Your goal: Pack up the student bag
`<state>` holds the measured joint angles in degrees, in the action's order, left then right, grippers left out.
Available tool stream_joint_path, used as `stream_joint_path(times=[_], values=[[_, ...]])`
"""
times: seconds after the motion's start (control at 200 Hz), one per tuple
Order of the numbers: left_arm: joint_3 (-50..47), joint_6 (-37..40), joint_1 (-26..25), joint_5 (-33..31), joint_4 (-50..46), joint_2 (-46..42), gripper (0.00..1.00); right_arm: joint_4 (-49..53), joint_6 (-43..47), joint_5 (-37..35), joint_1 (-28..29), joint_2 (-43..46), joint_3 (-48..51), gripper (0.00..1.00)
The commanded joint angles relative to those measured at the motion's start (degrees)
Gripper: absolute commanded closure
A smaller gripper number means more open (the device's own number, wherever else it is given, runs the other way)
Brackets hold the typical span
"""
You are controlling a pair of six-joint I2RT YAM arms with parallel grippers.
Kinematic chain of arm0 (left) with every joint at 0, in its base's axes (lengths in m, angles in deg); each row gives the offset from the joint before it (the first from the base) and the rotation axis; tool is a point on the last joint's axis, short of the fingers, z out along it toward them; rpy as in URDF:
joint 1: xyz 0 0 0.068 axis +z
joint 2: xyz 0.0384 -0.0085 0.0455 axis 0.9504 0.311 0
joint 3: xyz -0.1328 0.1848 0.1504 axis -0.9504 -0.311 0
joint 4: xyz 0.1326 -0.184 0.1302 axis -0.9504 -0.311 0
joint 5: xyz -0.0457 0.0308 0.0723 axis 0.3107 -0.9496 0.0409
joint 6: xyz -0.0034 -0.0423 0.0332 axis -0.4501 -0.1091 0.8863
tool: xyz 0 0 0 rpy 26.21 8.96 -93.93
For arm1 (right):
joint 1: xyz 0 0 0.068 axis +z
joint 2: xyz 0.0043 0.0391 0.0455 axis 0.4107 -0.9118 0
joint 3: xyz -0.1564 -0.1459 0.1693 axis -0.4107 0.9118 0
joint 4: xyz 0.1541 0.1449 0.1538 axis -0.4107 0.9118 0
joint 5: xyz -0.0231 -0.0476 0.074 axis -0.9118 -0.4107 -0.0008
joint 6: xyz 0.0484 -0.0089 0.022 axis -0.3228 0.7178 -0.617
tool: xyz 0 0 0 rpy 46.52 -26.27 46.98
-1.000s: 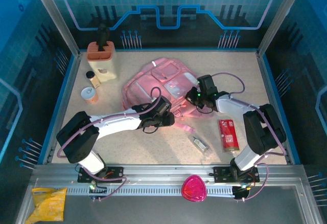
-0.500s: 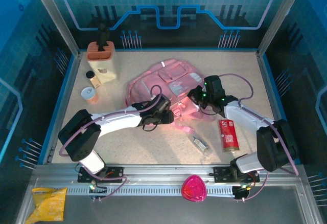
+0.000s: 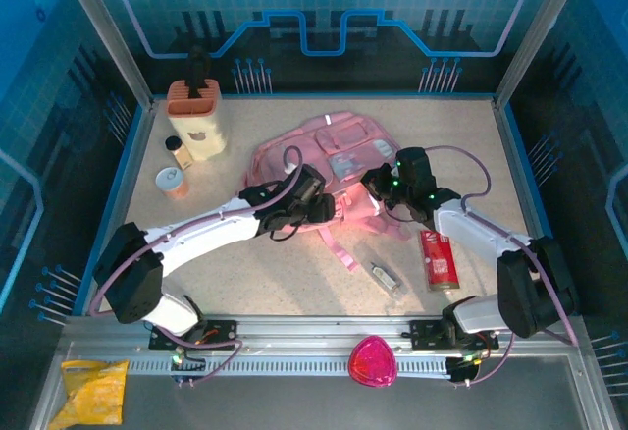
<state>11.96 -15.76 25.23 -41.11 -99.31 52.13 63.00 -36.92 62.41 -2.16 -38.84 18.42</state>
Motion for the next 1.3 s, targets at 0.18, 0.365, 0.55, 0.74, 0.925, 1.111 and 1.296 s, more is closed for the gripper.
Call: stream_joint_path(times=[0.18,0.365,0.55,0.74,0.925,1.111,1.296], values=[[12.3,-0.7,-6.2,-5.9,-5.6,8.6,0.47,-8.0,-3.2,-0.3,1.2,3.4,0.9,1.00],[16.2,-1.0,-6.2,-6.2,-4.5,13.8,0.58,-8.4,-4.3,-0.2,1.1,4.3,0.9,1.00],[17.7,-1.0,-4.7,-6.1,-2.1,17.7,0.66,-10.2,-5.9,1.0,1.1,4.2,1.4,1.00],[17.4,0.8,-2.9,-9.3,0.2,18.7,0.68,-11.9,-7.7,1.4,2.2,4.3,2.7,1.00],[20.7,1.7,-2.3,-14.3,-3.4,21.2,0.53,-11.9,-7.5,0.9,3.0,4.6,2.7,1.00],[20.7,-0.6,-2.3,-21.3,-3.4,21.1,0.54,-11.9,-7.3,0.0,3.0,4.8,3.4,1.00],[17.7,-1.9,-2.3,-27.0,-4.1,17.7,0.58,-11.9,-6.8,-0.3,2.8,5.2,3.6,1.00]])
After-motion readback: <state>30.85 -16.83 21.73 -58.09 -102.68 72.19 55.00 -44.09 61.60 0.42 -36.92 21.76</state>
